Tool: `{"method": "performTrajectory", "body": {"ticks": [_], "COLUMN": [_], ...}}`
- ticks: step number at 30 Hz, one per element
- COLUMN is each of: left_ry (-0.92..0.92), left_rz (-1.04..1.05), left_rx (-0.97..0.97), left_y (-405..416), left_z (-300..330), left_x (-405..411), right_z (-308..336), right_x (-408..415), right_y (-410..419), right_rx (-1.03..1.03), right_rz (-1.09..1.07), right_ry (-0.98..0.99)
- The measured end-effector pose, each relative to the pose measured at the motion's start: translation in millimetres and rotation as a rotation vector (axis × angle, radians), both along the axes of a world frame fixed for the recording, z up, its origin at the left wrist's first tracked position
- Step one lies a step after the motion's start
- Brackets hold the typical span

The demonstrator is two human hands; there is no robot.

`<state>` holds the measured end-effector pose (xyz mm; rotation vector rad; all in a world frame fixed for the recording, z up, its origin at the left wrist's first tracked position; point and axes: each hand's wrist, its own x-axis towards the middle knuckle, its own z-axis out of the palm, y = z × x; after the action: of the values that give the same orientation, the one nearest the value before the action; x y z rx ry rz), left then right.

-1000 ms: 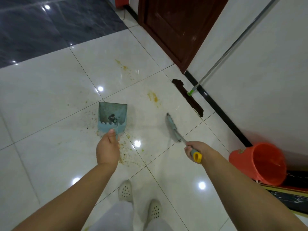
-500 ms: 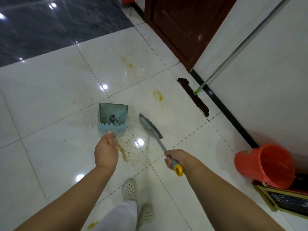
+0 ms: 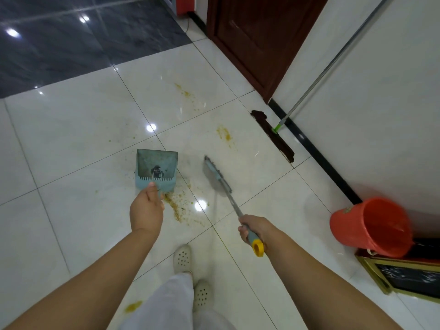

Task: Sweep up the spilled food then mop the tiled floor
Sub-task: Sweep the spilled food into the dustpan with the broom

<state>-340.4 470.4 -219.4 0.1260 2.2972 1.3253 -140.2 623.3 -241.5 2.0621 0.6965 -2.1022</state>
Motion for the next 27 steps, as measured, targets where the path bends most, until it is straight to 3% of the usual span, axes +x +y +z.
{"method": "performTrajectory", "body": {"ticks": [12,15,21,27], "left_ry": [0.000,0.018,0.070,0.036], "left_rz": [-0.030,-0.057,-0.152,-0.281], "left_rx": [-0.044,-0.065,-0.130,-0.102], "left_y": [-42.5,-42.5,-43.0,-50.5], "left_z": [-2.1,0.3,-3.5,-15.6], "left_x": [16.8,1.4,-65.0,-182.1], "right_z": [10.3,7.9,-13.0,-18.4], "right_x": [117.7,114.5,51.9,-81.0], "right_y": [19.2,7.2,-29.5,-83.6], "right_rx": [0.011,-0.011,-0.016,-0.037], "right_rz": [-0.556,-0.581,-0.528,-0.548], "right_ry": [0.033,0.062,0.003,0.002]}}
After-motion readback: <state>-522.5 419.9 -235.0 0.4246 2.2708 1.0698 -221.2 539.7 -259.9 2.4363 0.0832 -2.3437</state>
